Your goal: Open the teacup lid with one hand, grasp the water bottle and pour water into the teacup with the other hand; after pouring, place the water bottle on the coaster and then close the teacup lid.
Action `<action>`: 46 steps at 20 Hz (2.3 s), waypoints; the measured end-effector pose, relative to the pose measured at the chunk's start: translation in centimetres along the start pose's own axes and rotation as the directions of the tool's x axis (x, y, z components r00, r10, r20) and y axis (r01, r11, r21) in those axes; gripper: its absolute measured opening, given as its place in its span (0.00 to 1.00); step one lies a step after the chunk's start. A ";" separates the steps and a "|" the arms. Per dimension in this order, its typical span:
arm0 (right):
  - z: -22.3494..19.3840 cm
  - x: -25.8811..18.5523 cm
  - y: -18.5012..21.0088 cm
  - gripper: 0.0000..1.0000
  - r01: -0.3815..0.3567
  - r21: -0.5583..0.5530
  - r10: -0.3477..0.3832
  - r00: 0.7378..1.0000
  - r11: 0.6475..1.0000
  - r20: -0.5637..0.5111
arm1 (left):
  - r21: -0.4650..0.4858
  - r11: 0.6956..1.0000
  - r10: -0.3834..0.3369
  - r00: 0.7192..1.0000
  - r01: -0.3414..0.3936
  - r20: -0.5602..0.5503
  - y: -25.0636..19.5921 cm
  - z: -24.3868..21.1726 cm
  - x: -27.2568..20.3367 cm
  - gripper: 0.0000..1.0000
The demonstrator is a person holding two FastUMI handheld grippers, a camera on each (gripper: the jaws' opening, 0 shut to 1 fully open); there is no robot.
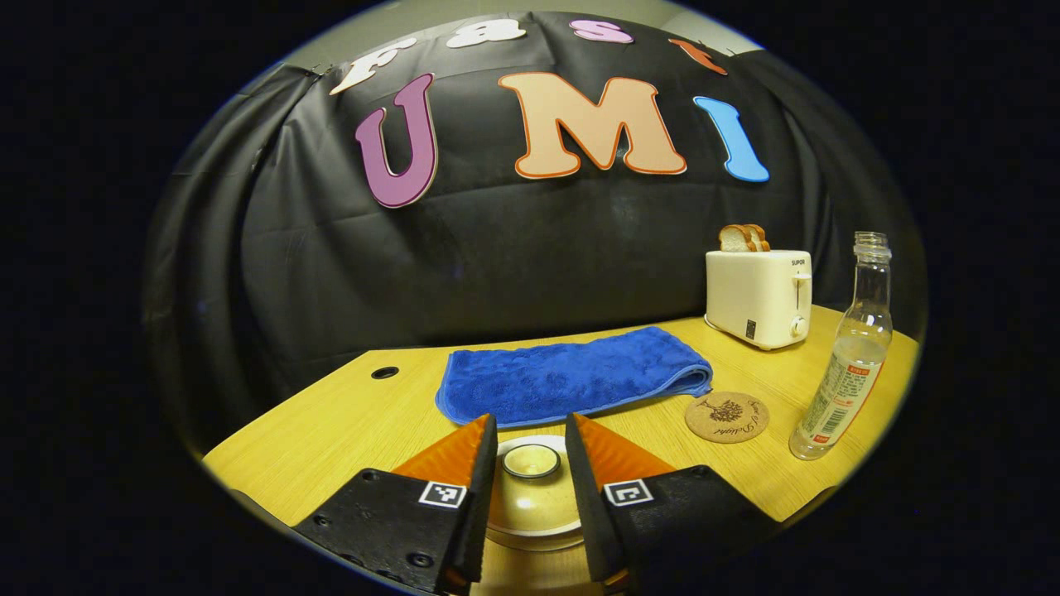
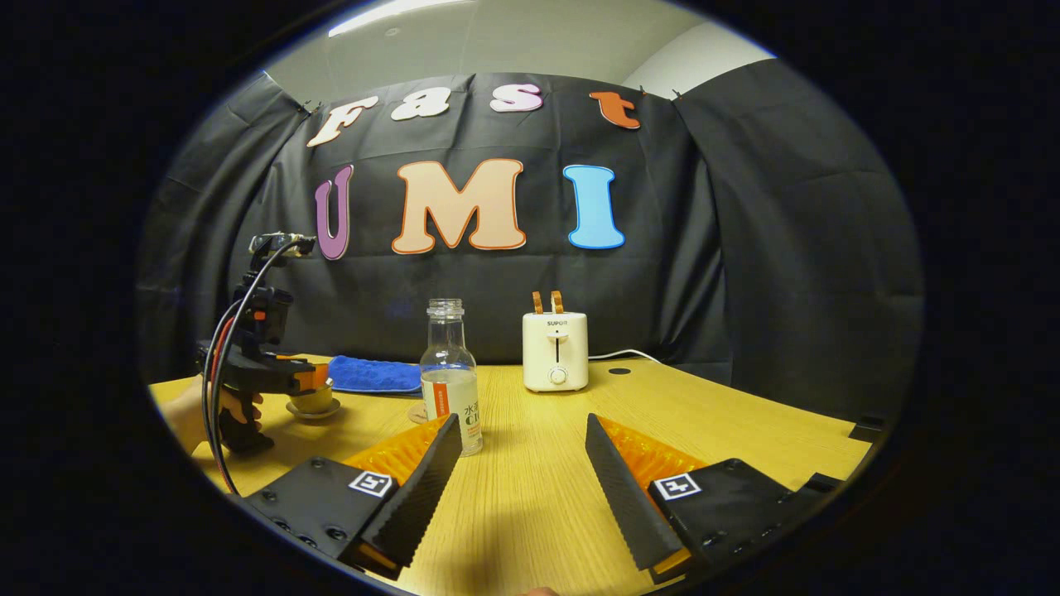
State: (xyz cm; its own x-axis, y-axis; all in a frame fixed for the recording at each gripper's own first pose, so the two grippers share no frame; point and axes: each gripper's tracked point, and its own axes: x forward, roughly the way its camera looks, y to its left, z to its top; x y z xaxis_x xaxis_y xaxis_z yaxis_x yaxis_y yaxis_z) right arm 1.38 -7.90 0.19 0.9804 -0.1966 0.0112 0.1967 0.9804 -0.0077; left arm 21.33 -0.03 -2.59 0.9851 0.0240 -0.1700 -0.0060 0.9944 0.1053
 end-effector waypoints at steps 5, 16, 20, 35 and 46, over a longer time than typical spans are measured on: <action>0.0 0.0 0.0 0.97 -0.001 0.000 0.001 1.000 1.000 -0.001 | 0.023 1.000 -0.013 1.000 0.013 -0.022 -0.2 -0.3 -0.1 0.37; 0.0 0.0 0.0 0.97 -0.001 -0.001 0.001 1.000 1.000 -0.001 | 0.007 1.000 0.004 1.000 -0.004 -0.006 0.3 -0.1 -0.3 0.29; 0.1 0.0 0.0 0.97 -0.001 -0.001 0.001 1.000 1.000 0.000 | -0.012 0.999 -0.032 0.999 0.032 0.011 -0.2 0.1 -0.5 0.25; -0.4 2.9 4.0 0.95 -0.085 0.000 0.085 0.996 0.996 -0.011 | 0.046 0.997 -0.070 0.984 0.064 0.162 0.2 2.1 -5.9 0.22; -1.8 8.9 8.2 0.97 -0.110 -0.002 0.110 0.990 0.994 -0.087 | 0.027 0.999 -0.039 0.975 0.034 0.220 5.3 0.8 -14.7 0.22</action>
State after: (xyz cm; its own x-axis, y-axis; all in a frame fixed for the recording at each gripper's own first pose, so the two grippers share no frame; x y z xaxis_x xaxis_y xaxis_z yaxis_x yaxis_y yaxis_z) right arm 11.71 -1.66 -1.62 0.9932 -0.0881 -0.0764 0.0875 0.9961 -0.0112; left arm 6.97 4.82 1.29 0.9982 -0.0383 0.0455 0.0323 0.9916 0.1256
